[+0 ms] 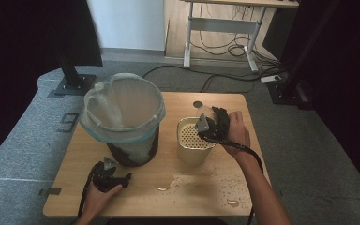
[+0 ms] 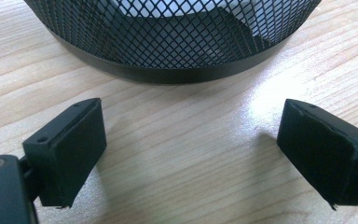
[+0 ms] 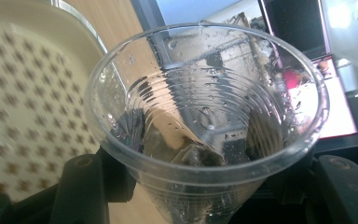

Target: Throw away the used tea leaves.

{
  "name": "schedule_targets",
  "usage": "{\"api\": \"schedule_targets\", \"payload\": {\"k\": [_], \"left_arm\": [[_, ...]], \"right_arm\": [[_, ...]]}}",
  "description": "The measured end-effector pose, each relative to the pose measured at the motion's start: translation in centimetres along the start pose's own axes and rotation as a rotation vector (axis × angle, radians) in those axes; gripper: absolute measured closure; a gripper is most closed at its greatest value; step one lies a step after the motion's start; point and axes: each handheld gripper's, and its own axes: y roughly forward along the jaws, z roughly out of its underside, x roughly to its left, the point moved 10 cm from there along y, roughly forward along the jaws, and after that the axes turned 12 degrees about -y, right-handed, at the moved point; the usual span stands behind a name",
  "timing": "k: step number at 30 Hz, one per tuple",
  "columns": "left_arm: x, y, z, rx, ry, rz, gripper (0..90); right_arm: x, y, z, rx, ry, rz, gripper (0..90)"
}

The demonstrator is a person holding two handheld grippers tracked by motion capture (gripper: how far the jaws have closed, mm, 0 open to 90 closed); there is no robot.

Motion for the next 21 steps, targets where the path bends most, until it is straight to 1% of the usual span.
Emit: {"api": "schedule_targets", "payload": {"k": [1, 3, 4, 6, 7, 8, 11, 12, 13, 14, 15, 17, 18, 19, 20, 21], "left_arm": [[0.00, -0.01, 0.01, 0.002, 0.000, 0.001, 7.6], [0.00, 0.00, 0.01, 0.001, 0.000, 0.000, 7.6], [0.00, 0.00, 0.01, 0.001, 0.000, 0.000, 7.6], [0.01, -0.01, 0.01, 0.002, 0.000, 0.000, 7.6], [0.00, 0.00, 0.01, 0.001, 0.000, 0.000, 7.6], [0.00, 0.00, 0.01, 0.001, 0.000, 0.000, 7.6], [0.00, 0.00, 0.01, 0.001, 0.000, 0.001, 7.6], [0.00, 0.00, 0.01, 0.002, 0.000, 0.001, 7.6], [0.00, 0.00, 0.01, 0.001, 0.000, 0.000, 7.6], [0.00, 0.00, 0.01, 0.001, 0.000, 0.000, 7.6], [0.00, 0.00, 0.01, 0.001, 0.000, 0.000, 7.6], [0.00, 0.00, 0.01, 0.001, 0.000, 0.001, 7.5], [0.00, 0.00, 0.01, 0.001, 0.000, 0.001, 7.5], [0.00, 0.00, 0.01, 0.001, 0.001, 0.000, 7.6], [0.00, 0.00, 0.01, 0.001, 0.001, 0.000, 7.5], [-0.03, 0.01, 0.00, 0.000, -0.001, 0.001, 7.5]], "right_arm": [[0.16, 0.31, 0.06, 0.031, -0.084, 0.016, 38.4], [0.21, 0.51, 0.11, 0.058, -0.156, 0.030, 38.5], [0.21, 0.51, 0.11, 0.058, -0.156, 0.030, 38.5], [0.23, 0.71, 0.22, 0.081, -0.235, 0.047, 38.5], [0.26, 0.86, 0.49, 0.114, -0.301, 0.065, 38.6], [0.26, 0.86, 0.49, 0.114, -0.301, 0.065, 38.6], [0.16, 1.10, 0.81, 0.143, -0.383, 0.087, 38.6], [0.13, 1.13, 0.86, 0.148, -0.397, 0.093, 38.7], [0.05, 1.18, 0.93, 0.161, -0.442, 0.105, 38.7], [0.05, 1.18, 0.93, 0.161, -0.442, 0.105, 38.7], [-0.02, 1.22, 0.88, 0.166, -0.489, 0.114, 38.8], [-0.04, 1.23, 0.84, 0.176, -0.536, 0.125, 38.9], [-0.04, 1.23, 0.84, 0.176, -0.536, 0.125, 38.9], [-0.05, 1.17, 0.76, 0.189, -0.592, 0.135, 38.9], [-0.05, 1.17, 0.76, 0.189, -0.592, 0.135, 38.9], [-0.07, 1.16, 0.59, 0.189, -0.639, 0.141, 39.0]]}}
